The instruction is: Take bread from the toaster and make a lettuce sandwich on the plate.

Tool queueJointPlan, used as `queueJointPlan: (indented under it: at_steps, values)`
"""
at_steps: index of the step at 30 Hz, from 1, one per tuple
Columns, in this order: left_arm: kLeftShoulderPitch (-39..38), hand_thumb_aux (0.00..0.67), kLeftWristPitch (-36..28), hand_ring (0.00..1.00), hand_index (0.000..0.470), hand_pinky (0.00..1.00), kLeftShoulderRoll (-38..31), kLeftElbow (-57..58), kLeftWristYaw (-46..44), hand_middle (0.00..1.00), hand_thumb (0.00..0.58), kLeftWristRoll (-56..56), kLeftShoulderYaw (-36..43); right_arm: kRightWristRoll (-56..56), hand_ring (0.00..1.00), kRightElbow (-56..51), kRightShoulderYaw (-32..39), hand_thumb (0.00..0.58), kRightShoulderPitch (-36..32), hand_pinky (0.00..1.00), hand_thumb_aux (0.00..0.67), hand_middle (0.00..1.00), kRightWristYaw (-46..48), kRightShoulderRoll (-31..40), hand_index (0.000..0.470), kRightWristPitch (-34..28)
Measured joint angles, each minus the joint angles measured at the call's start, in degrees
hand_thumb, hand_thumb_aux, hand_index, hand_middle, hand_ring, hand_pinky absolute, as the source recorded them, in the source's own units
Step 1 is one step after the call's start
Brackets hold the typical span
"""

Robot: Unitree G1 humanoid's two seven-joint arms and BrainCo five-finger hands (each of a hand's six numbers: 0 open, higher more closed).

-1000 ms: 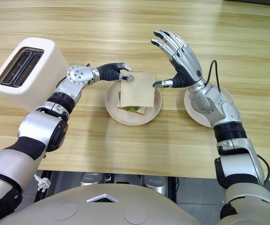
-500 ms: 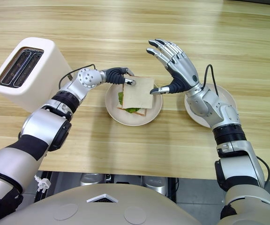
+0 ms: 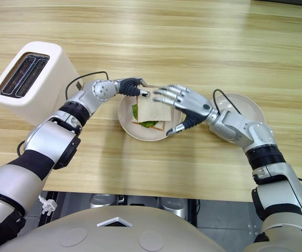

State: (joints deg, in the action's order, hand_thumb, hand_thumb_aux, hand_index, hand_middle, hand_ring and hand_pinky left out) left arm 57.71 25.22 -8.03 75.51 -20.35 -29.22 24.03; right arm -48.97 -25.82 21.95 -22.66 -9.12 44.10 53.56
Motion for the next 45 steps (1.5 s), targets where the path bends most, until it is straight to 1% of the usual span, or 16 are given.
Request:
queueJointPlan:
  at_steps: [18, 19, 20, 21, 22, 27, 34, 35, 36, 37, 38, 40, 41, 42, 43, 45]
  values:
    - [0.0, 0.636, -1.3, 1.00, 0.437, 1.00, 0.2, 0.9, 1.7, 1.00, 0.578, -1.6, 0.8, 2.1, 0.00, 1.7, 4.7, 0.000, -2.0, 0.00, 0.000, 0.00, 19.2, -1.3, 0.000, -3.8]
    - [0.0, 0.455, -1.3, 0.65, 0.312, 0.65, 0.3, 0.9, 2.1, 0.65, 0.520, -1.6, 0.7, 2.4, 0.00, 1.6, 4.7, 0.000, -2.2, 0.00, 0.000, 0.00, 19.7, -1.3, 0.000, -3.6]
    - [0.0, 0.126, -1.3, 0.00, 0.087, 0.00, 0.4, 0.9, 2.9, 0.00, 0.198, -1.7, 0.7, 2.6, 0.00, 1.3, 4.7, 0.000, -2.4, 0.00, 0.000, 0.00, 20.0, -1.3, 0.000, -3.6]
    - [0.0, 0.126, -1.3, 0.00, 0.087, 0.00, 0.5, 0.9, 4.2, 0.00, 0.198, -1.7, 0.7, 2.7, 0.00, 1.1, 4.7, 0.000, -2.6, 0.00, 0.000, 0.00, 20.2, -1.3, 0.000, -3.5]
    - [0.0, 0.000, -1.4, 0.00, 0.000, 0.00, 0.5, 0.9, 5.6, 0.00, 0.000, -1.7, 0.7, 2.8, 0.00, 1.0, 4.7, 0.000, -2.7, 0.00, 0.000, 0.00, 20.3, -1.3, 0.000, -3.5]
    - [3.3, 0.000, 1.3, 0.00, 0.000, 0.00, -1.1, -0.4, 20.9, 0.00, 0.000, 0.9, -4.7, 2.8, 0.00, -0.1, 5.3, 0.000, -3.0, 0.00, 0.000, 0.00, 20.2, -1.7, 0.000, -3.0]
    - [1.3, 0.000, 8.3, 0.00, 0.000, 0.00, -4.3, -6.3, 25.5, 0.00, 0.000, 3.0, -7.5, 4.1, 0.00, -1.2, 4.2, 0.000, -1.9, 0.00, 0.000, 0.00, 17.6, -2.6, 0.000, -2.6]
    - [-0.8, 0.058, 9.0, 0.00, 0.040, 0.00, -4.8, -6.8, 24.9, 0.00, 0.096, 3.0, -7.5, 4.8, 0.00, -1.2, 4.0, 0.000, -1.5, 0.00, 0.000, 0.00, 17.3, -3.0, 0.000, -2.6]
    - [-3.4, 0.336, 10.0, 0.16, 0.231, 0.16, -5.2, -7.7, 23.8, 0.16, 0.436, 3.3, -7.5, 5.4, 0.00, -1.2, 3.8, 0.049, -1.2, 0.00, 0.029, 0.00, 16.7, -3.4, 0.020, -2.3]
    - [-6.6, 0.418, 10.7, 0.64, 0.287, 0.64, -5.6, -9.1, 22.0, 0.64, 0.498, 4.2, -7.5, 6.1, 0.00, -1.1, 3.6, 0.187, -0.9, 0.00, 0.118, 0.00, 16.2, -3.6, 0.081, -2.1]
    - [-9.1, 0.670, 11.7, 1.00, 0.460, 1.00, -6.2, -10.5, 20.4, 1.00, 0.580, 5.0, -7.6, 6.9, 0.26, -0.8, 3.3, 0.441, -0.6, 0.26, 0.342, 0.26, 15.7, -3.8, 0.235, -1.8]
    - [-16.2, 0.670, 12.8, 1.00, 0.460, 1.00, -8.6, -18.3, 15.0, 1.00, 0.580, 8.7, -8.7, 11.1, 0.76, 0.6, 1.5, 0.508, 0.1, 0.76, 0.434, 0.76, 15.3, -4.5, 0.298, -0.7]
    - [-19.4, 0.670, 13.5, 1.00, 0.460, 1.00, -9.7, -21.8, 12.8, 1.00, 0.580, 10.2, -8.9, 13.4, 0.76, 1.7, 0.5, 0.508, 0.5, 0.76, 0.434, 0.76, 15.1, -4.5, 0.298, -0.3]
    - [-23.1, 0.670, 13.5, 1.00, 0.460, 1.00, -11.1, -26.2, 10.5, 1.00, 0.580, 12.0, -9.1, 15.8, 1.00, 2.8, -0.7, 0.577, 0.6, 1.00, 0.620, 1.00, 15.1, -4.5, 0.426, 0.0]
    - [-27.2, 0.670, 13.5, 1.00, 0.460, 1.00, -12.6, -31.4, 8.1, 1.00, 0.580, 13.6, -9.2, 18.7, 1.00, 4.3, -2.1, 0.580, 0.8, 1.00, 0.670, 1.00, 15.2, -4.4, 0.460, 0.1]
    - [-33.0, 0.670, 12.6, 1.00, 0.460, 1.00, -14.9, -40.2, 4.9, 1.00, 0.580, 15.4, -9.4, 23.3, 1.00, 7.1, -4.3, 0.580, 1.4, 1.00, 0.670, 1.00, 15.8, -4.3, 0.460, 0.1]
